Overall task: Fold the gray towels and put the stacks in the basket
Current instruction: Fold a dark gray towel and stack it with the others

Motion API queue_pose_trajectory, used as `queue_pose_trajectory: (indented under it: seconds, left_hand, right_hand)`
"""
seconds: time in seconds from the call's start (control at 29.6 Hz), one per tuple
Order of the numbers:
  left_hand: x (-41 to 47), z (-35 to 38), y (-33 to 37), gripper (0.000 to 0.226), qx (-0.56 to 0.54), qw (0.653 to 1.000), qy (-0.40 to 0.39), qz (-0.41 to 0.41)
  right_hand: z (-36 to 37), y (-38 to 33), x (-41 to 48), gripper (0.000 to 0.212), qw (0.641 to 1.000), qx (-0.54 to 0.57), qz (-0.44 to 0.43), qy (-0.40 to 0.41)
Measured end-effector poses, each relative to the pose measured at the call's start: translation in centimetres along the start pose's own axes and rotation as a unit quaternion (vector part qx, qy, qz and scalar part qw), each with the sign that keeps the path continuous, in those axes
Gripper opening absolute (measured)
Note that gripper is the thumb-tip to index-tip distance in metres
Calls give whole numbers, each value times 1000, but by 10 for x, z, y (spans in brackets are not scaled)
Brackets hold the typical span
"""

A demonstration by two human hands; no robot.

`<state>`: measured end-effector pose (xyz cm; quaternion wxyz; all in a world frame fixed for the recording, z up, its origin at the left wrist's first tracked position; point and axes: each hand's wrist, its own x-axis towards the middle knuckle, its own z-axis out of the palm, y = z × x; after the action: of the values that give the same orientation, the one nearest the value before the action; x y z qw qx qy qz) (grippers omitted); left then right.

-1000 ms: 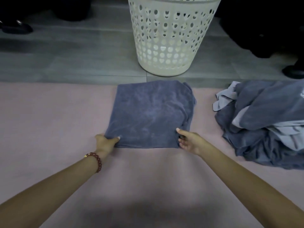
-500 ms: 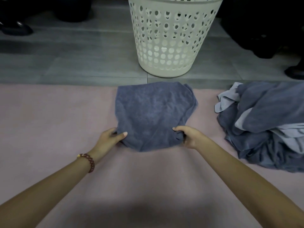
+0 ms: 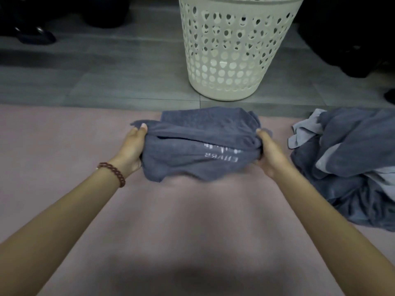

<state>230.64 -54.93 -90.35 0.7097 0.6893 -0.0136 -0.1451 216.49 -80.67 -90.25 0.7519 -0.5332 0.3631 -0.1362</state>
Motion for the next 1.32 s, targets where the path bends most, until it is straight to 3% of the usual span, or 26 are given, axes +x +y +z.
queue_pose_trajectory:
  seconds: [0.03, 0.1, 0.17, 0.3, 0.34, 0.44, 0.57, 0.78, 0.85, 0.95, 1.05, 1.12, 1.22, 1.32]
  left_hand:
    - [0, -3, 1, 23, -4, 999, -8, -39]
    - [-1, -11, -10, 22, 101, 992, -30, -63]
    - [-5, -24, -36, 23, 207, 976, -16, -65]
    - [-34, -47, -97, 17, 318, 944, 0, -89]
    - [-45, -51, -107, 16, 342, 936, -9, -87]
    - [-72, -64, -129, 23, 379, 922, -45, -59]
    - [-94, -72, -134, 15, 386, 921, -40, -34]
    - [-104, -57, -123, 21, 256, 966, -33, 11]
    - [-108, -54, -119, 28, 242, 969, -7, 57]
    - [-108, -58, -103, 43, 266, 949, 13, 167]
    - [-110, -70, -91, 32, 340, 917, 25, 205]
    - [-117, -78, -95, 25, 367, 911, 9, 188]
    - [-133, -88, -119, 26, 413, 898, -48, 142]
    - [-143, -94, -138, 21, 434, 896, -66, 73]
  right_hand:
    - [1, -14, -3, 19, 999, -41, -21, 13]
    - [0, -30, -6, 23, 982, -176, -52, 34]
    - [-5, -27, -5, 26, 944, -330, 2, 1]
    - [-32, 24, -16, 32, 790, -583, 169, -84]
    - [-43, 40, -23, 36, 789, -582, 171, -91]
    - [-76, 81, -43, 55, 837, -518, 158, -77]
    - [-115, 108, -58, 63, 789, -595, 124, 89]
    - [-116, 114, -83, 27, 776, -622, 85, 67]
    - [-103, 109, -89, 24, 795, -596, 39, 104]
    - [-89, 94, -99, 12, 876, -444, -76, 171]
    - [-91, 77, -114, 6, 896, -355, -180, 195]
    - [-103, 82, -122, 17, 877, -405, -197, 166]
    - [-128, 111, -128, 32, 790, -580, -161, 118]
    - [-142, 138, -132, 36, 764, -633, -90, 84]
